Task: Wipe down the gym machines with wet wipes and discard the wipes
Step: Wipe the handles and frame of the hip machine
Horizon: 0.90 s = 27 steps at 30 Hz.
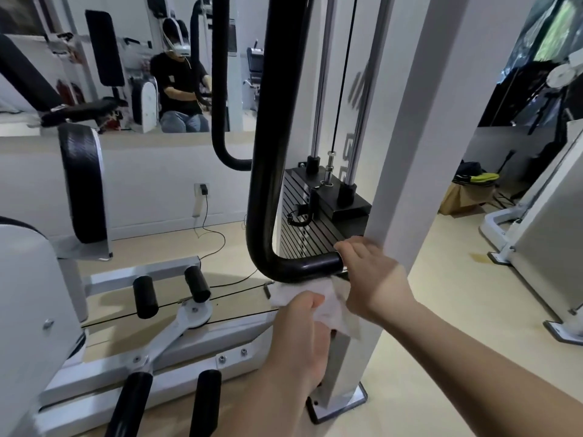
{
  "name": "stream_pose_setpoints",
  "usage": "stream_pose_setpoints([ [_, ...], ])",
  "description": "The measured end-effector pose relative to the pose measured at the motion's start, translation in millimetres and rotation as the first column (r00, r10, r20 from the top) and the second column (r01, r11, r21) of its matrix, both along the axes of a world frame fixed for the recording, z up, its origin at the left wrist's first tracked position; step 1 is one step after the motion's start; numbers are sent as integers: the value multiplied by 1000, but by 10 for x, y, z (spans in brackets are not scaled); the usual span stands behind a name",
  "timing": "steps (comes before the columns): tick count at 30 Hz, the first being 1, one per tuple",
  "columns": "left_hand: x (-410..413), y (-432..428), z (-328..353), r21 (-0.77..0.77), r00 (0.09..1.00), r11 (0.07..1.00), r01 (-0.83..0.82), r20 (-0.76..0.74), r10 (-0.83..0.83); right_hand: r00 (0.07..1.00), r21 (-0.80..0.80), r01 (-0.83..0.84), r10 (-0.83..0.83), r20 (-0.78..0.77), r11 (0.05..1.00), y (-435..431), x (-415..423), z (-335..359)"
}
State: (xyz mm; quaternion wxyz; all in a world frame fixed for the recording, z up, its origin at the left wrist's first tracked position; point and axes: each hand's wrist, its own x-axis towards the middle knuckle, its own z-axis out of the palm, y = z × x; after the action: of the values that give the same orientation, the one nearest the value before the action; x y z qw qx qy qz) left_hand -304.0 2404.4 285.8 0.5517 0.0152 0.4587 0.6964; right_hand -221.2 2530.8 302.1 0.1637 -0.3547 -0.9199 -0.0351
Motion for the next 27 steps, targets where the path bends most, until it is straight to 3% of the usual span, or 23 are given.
stream_pose_setpoints([
  [7,-208,405,15,121,996,991,-64,73,56,966,-208,-21,74,247,978,87,-37,201],
  [10,-158,365,-40,56,985,998,6,-173,4,970,-204,-21,69,234,979,52,-39,213],
  [11,-106,289,-90,-31,917,999,35,-396,-45,973,-199,-20,66,222,980,44,-36,198],
  [12,-69,185,-136,-137,772,991,4,-629,-90,976,-195,-20,61,208,981,42,-37,178],
  [13,-29,86,-164,-179,654,983,-32,-748,-115,979,-196,-20,59,196,981,46,-42,159],
  [15,19,-38,-219,-171,596,985,-29,-794,-120,978,-193,-16,56,201,981,63,-45,136],
  [18,-24,36,-144,-181,636,981,-66,-765,-99,970,-208,-5,55,238,978,70,-46,156],
  [21,-239,386,-161,-57,933,998,12,-358,-32,962,-254,-3,72,265,967,58,-43,223],
  [24,-304,478,-260,-90,883,995,-42,-470,-6,964,-259,-6,74,255,966,46,-35,236],
  [27,-131,91,-225,-137,793,991,6,-603,-88,970,-245,-7,66,233,970,46,-35,200],
])
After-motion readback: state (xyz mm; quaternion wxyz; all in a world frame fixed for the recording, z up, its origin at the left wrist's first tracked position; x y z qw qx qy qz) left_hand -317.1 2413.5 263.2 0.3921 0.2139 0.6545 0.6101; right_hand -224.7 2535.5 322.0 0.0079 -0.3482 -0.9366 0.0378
